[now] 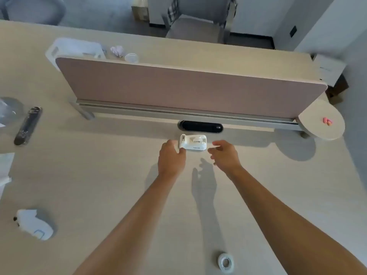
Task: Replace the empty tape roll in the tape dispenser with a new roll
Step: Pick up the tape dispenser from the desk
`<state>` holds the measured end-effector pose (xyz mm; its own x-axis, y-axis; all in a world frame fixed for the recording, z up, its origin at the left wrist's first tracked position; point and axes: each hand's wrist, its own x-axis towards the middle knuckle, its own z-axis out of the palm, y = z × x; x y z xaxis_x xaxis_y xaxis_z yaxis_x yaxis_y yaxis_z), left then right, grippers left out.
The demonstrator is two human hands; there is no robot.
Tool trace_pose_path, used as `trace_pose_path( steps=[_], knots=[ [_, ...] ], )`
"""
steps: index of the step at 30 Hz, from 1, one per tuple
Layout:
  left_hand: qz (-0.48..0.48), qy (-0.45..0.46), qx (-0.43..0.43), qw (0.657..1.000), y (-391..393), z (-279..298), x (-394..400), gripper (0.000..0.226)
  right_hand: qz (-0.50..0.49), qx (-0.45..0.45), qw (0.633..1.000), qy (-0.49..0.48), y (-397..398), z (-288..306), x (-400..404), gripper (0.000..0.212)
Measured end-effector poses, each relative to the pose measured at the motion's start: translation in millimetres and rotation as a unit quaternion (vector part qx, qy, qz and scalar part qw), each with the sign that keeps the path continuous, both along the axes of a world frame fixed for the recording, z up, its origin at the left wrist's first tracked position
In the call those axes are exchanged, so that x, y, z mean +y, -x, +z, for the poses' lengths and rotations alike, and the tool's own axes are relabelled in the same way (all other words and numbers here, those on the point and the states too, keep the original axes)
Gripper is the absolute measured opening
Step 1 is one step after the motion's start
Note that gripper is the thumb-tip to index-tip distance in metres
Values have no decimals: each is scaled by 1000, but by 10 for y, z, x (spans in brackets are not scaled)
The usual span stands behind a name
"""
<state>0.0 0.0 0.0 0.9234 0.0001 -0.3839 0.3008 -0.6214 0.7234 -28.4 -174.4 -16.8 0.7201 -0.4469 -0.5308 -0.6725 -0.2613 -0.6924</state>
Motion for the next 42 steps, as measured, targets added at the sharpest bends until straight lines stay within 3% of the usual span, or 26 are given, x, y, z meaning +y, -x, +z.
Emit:
trace_pose_path(
  steps=[6,9,12,17,30,42],
  knots=[
    [-15,3,44,999,-264,-476,-163,40,127,8,983,136,-346,-426,29,77],
    [-25,6,41,999,-353,-717,-216,34,195,-3,961,196,-447,-623,-3,79],
    [-29,20,40,999,-397,-878,-242,41,214,-22,950,225,-488,-737,4,71],
    [-18,30,38,999,-272,-995,-202,48,197,-41,951,234,-369,-748,38,57],
    [41,49,57,996,1186,-902,295,60,240,-31,951,194,948,-589,536,56],
    [23,1,39,999,2423,-977,743,29,282,-16,942,181,2215,-606,822,54]
  ],
)
